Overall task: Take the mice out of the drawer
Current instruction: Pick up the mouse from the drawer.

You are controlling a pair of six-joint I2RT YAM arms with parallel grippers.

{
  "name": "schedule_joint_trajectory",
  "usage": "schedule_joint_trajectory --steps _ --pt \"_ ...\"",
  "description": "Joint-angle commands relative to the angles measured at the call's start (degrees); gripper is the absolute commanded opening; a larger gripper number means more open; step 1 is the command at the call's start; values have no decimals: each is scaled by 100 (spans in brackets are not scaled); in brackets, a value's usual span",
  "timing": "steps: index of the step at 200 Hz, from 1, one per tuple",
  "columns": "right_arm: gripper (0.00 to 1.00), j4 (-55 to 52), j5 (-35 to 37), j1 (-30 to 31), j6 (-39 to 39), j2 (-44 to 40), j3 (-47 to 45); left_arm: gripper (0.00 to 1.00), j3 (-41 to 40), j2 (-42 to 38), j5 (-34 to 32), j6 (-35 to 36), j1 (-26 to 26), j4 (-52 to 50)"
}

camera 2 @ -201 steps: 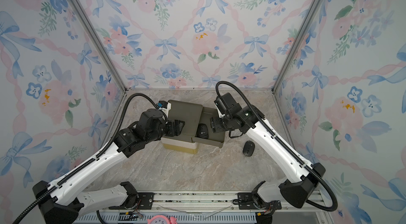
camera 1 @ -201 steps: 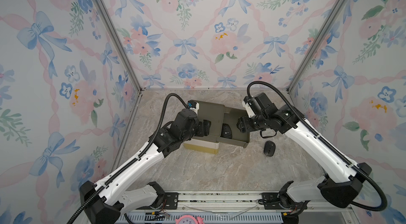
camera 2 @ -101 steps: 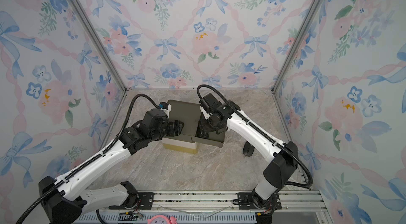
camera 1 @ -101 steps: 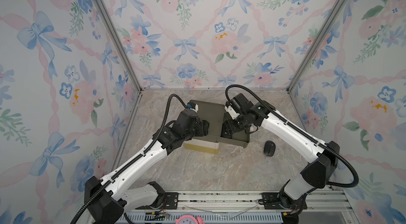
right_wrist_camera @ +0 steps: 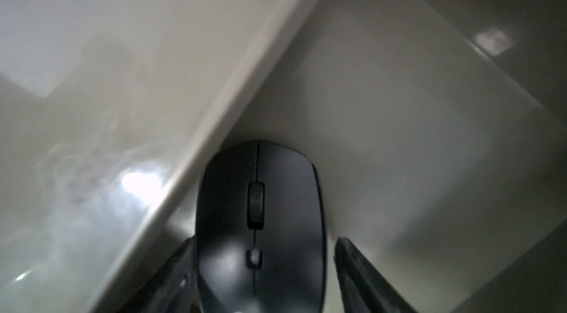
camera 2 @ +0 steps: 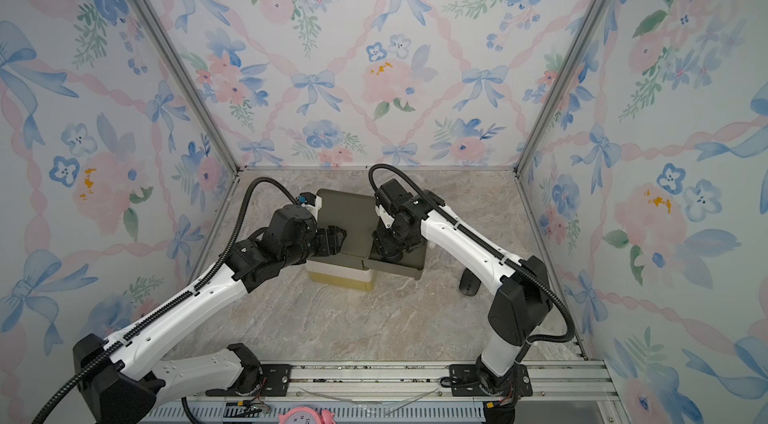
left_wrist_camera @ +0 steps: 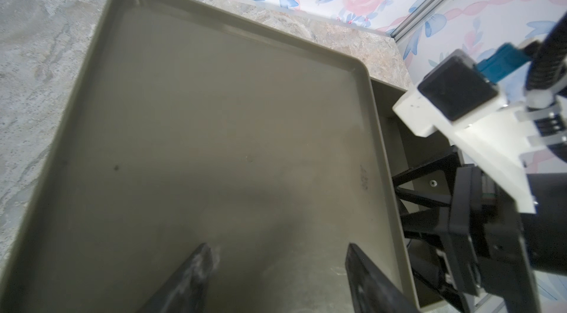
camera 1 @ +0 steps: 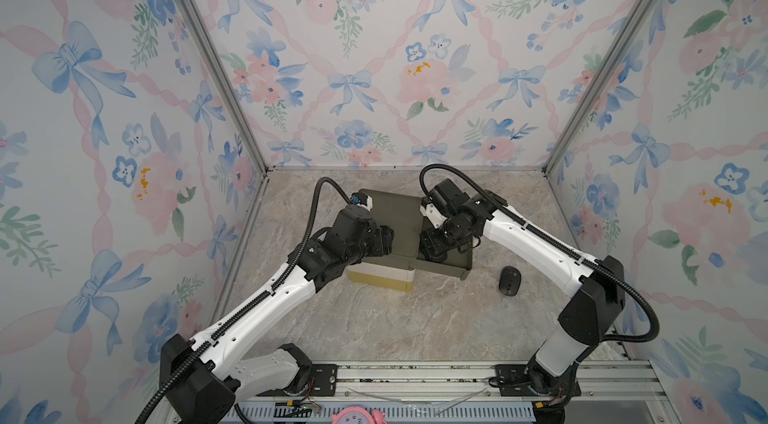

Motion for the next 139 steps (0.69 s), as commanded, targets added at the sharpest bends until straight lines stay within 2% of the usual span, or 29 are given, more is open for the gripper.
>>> schedule_joint_trajectory --steps 1,29,67,82,106,139 --pt "71 -96 446 -182 -80 32 13 71 -139 49 18 -144 43 -200" --pt "69 -90 411 -421 -32 -59 163 71 -108 44 53 -142 41 -201" --pt "76 -349 262 -218 423 -180 434 72 -75 -22 26 -121 50 -205" --pt "80 -538 544 -96 637 -174 489 72 -73 -63 -19 -123 53 -209" --pt "80 -1012 934 -224 1201 -41 555 73 -64 -124 -5 -154 53 -205" --pt "82 -859 978 -163 1531 -46 441 73 -67 -134 22 -122 58 -204"
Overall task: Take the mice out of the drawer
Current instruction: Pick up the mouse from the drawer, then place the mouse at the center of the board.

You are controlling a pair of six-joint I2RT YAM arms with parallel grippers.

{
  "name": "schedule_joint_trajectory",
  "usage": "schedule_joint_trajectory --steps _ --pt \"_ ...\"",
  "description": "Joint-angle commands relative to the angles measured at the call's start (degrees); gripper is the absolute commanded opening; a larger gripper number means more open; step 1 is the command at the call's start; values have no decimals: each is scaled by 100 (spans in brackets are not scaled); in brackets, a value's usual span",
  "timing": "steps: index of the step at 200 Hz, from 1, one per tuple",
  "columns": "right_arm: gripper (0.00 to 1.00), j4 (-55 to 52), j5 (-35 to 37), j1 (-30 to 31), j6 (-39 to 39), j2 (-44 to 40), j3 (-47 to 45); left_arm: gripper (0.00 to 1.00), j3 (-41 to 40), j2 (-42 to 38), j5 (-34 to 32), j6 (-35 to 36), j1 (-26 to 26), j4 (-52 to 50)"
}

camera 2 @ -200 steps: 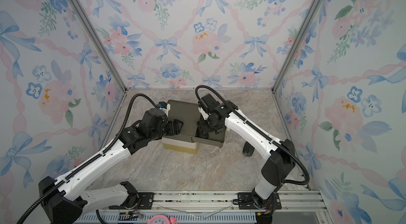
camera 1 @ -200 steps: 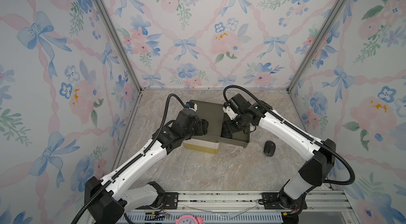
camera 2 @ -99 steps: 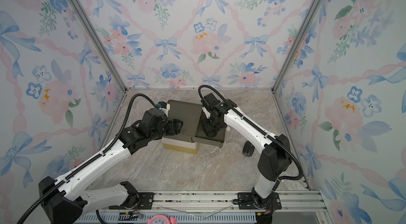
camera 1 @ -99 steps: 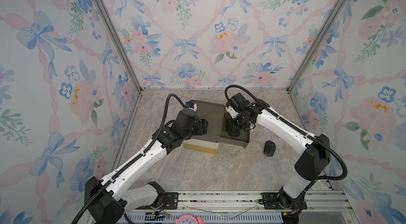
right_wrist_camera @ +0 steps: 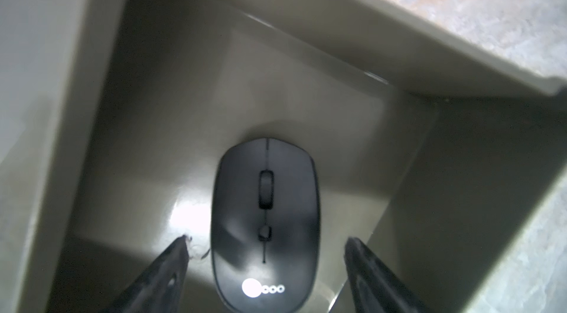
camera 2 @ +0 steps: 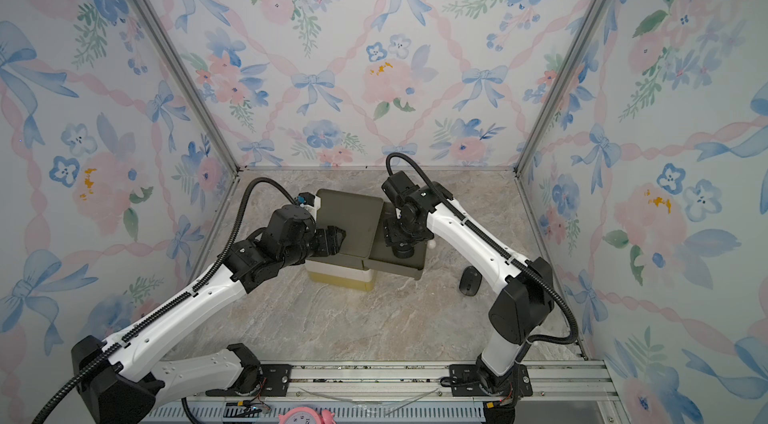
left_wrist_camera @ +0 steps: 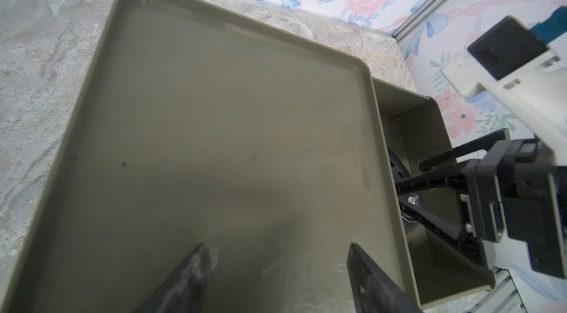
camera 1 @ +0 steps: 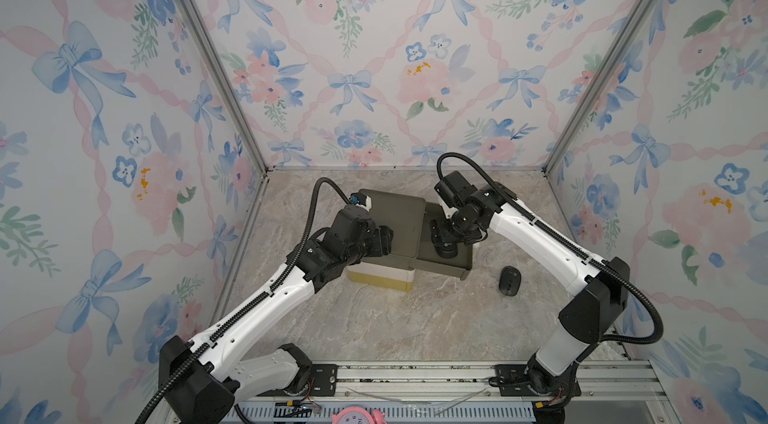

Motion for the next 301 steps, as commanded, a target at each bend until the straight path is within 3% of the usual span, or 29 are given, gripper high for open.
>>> schedule_joint_trajectory --steps 1,75,128,241,301 --pt "82 -249 213 36 439 5 7 73 -63 -82 21 -117 36 -156" --pt "78 -204 -91 80 15 507 214 75 -27 -57 24 -94 36 -158" --pt "67 -229 -58 133 -24 587 192 76 -8 -46 47 -76 31 -161" --pt "57 -385 -86 -71 -57 129 478 77 119 -121 101 -50 38 -156" --pt "56 -394 -294 -527 32 -572 649 81 392 -166 237 45 -84 -161"
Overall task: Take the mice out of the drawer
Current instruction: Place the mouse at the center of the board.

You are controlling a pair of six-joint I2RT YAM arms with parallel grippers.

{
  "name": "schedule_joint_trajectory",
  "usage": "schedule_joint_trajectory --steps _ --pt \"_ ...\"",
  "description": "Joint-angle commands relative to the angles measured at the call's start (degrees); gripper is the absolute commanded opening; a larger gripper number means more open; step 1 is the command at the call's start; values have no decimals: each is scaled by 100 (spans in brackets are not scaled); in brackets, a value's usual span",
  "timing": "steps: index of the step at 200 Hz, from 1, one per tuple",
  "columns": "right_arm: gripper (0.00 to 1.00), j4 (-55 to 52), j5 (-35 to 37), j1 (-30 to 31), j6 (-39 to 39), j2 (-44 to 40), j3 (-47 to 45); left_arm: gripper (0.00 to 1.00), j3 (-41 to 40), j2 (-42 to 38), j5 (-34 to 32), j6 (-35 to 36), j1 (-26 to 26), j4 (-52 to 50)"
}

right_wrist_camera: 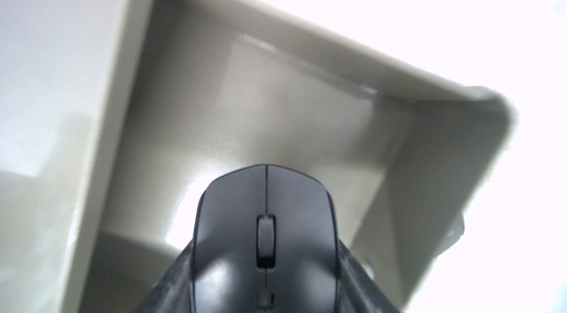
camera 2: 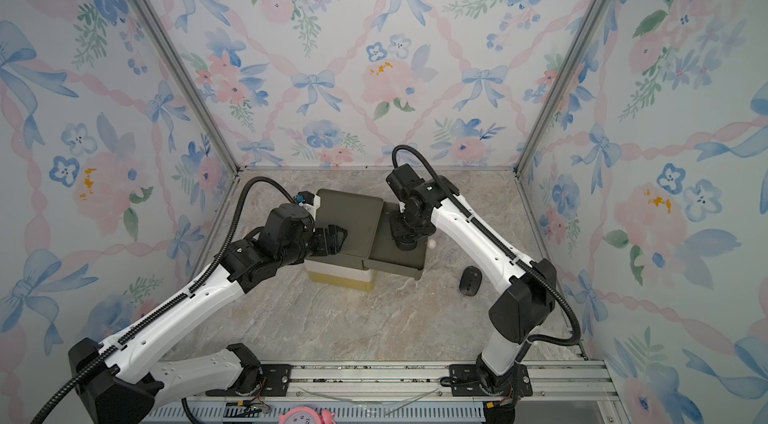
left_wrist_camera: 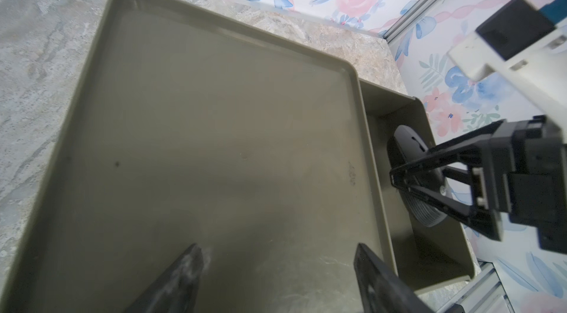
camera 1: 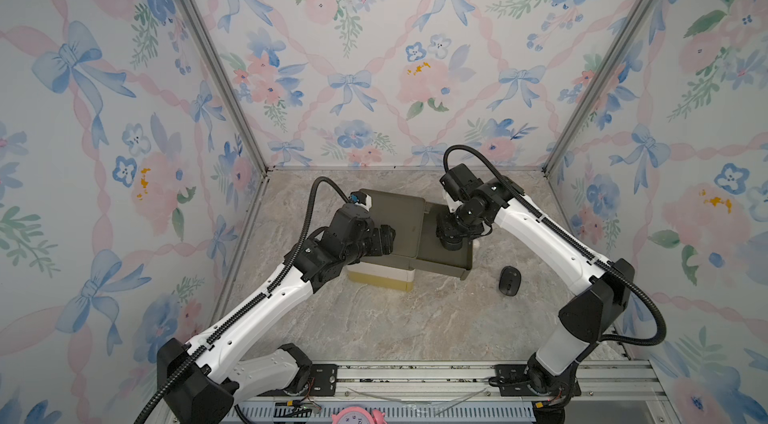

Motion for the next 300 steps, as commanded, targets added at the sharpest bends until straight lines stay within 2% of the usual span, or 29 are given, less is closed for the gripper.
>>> schedule_joint_trajectory --steps 1,49,91,136,189,237,273,300 --pt "56 -172 -106 -273 54 -485 238 81 256 -116 79 75 -73 -89" --pt "56 -25 -249 -1231 91 -1113 -184 85 690 172 -152 285 -606 -87" --pt "56 560 -350 -2553 82 -1607 -1488 86 1148 581 -325 499 -1034 -92" --pt "56 1666 -273 -3471 -9 -1307 -2550 87 1587 1076 -362 669 -1315 -81" --pt "56 2795 26 -3580 141 165 -2767 89 2069 1677 -549 775 -1542 -79" --pt "57 3048 -29 -3546 417 1292 -2443 89 2244 1945 -687 766 -1549 -82" --pt "59 3134 91 -3493 447 1579 -2445 90 2239 1965 -776 809 -1548 -89" --pt "69 3073 157 -3408 420 1560 -2467 90 2222 1898 -838 801 -1527 -95"
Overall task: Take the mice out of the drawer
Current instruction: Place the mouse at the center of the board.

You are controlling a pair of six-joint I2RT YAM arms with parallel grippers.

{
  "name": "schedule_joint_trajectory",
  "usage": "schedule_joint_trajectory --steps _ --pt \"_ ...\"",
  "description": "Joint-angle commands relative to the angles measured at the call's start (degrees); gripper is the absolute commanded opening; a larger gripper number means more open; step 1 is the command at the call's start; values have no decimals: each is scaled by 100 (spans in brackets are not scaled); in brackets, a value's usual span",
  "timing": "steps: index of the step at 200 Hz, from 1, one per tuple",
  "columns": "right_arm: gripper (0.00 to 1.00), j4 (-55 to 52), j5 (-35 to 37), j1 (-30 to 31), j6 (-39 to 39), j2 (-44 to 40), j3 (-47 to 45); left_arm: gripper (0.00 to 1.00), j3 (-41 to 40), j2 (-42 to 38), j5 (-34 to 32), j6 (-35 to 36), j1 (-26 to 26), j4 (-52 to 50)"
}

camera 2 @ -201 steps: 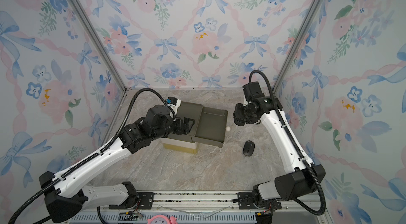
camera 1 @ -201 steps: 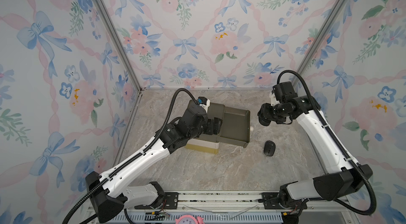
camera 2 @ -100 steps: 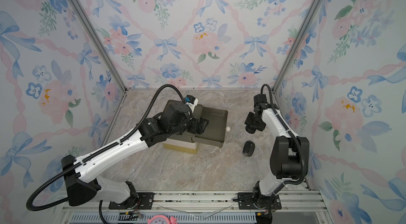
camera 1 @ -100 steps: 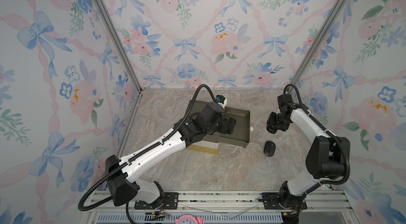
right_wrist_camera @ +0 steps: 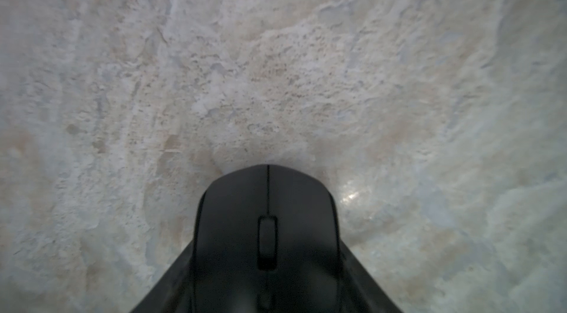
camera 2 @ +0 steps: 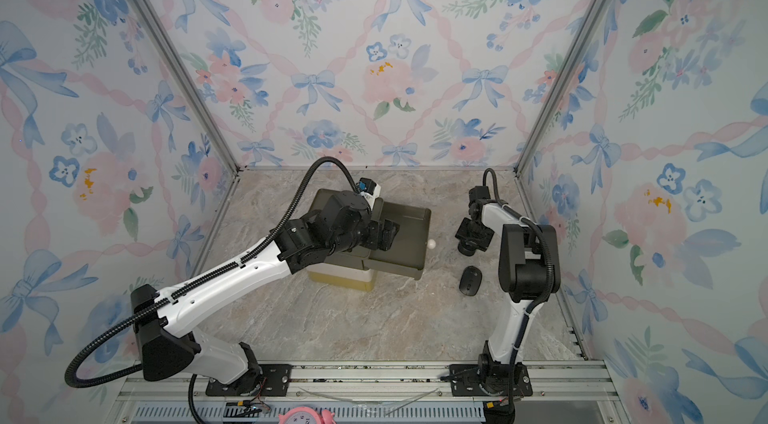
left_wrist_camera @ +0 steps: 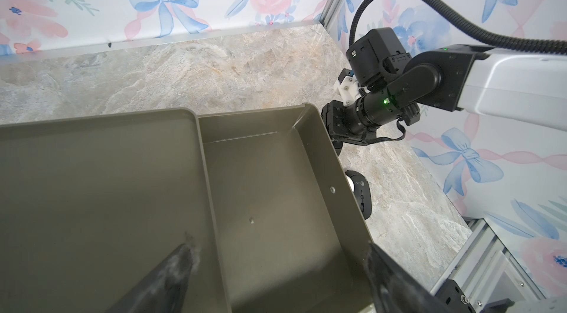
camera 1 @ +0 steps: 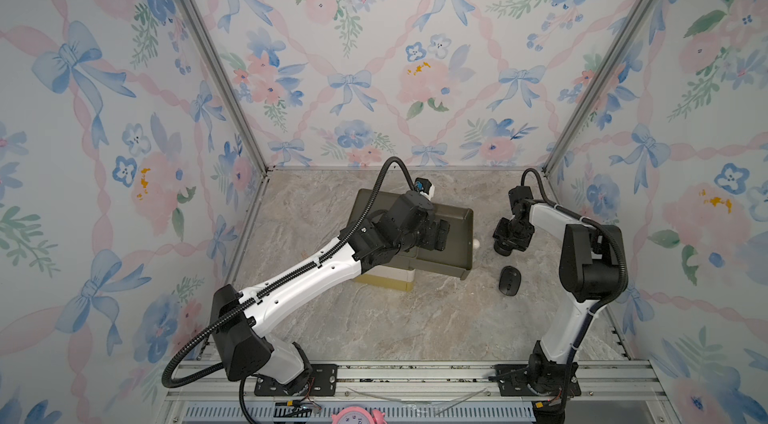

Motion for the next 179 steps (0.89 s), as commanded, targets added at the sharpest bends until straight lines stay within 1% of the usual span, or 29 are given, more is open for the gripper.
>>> schedule_joint_trajectory --steps 1,10,43,76,104,122,146,162,179 --pt "69 -67 162 104 55 84 53 90 109 -22 -139 90 4 -73" --pt "74 -103 176 120 62 3 44 90 88 -64 -154 86 17 -70" --pt "84 -294 63 88 39 -584 -15 91 -12 -270 -171 70 88 -69" --pt "85 -432 -274 -13 95 -1530 -351 91 -239 -638 -72 -35 296 -73" --pt "84 -750 -448 26 0 -2463 -684 91 -578 -1127 53 -57 656 -83" --pt "84 -1049 -437 222 -61 -3034 -830 91 -820 -1427 341 -84 1074 -156" --pt "83 -1241 -402 571 -35 -3691 -1041 91 -1035 -1676 450 2 1536 -418" --pt "83 -1361 -355 856 22 -3861 -1039 91 -1127 -1755 536 111 1793 -496" --pt "83 -1365 -361 1202 134 -3823 -986 91 -1217 -1830 606 136 2033 -587"
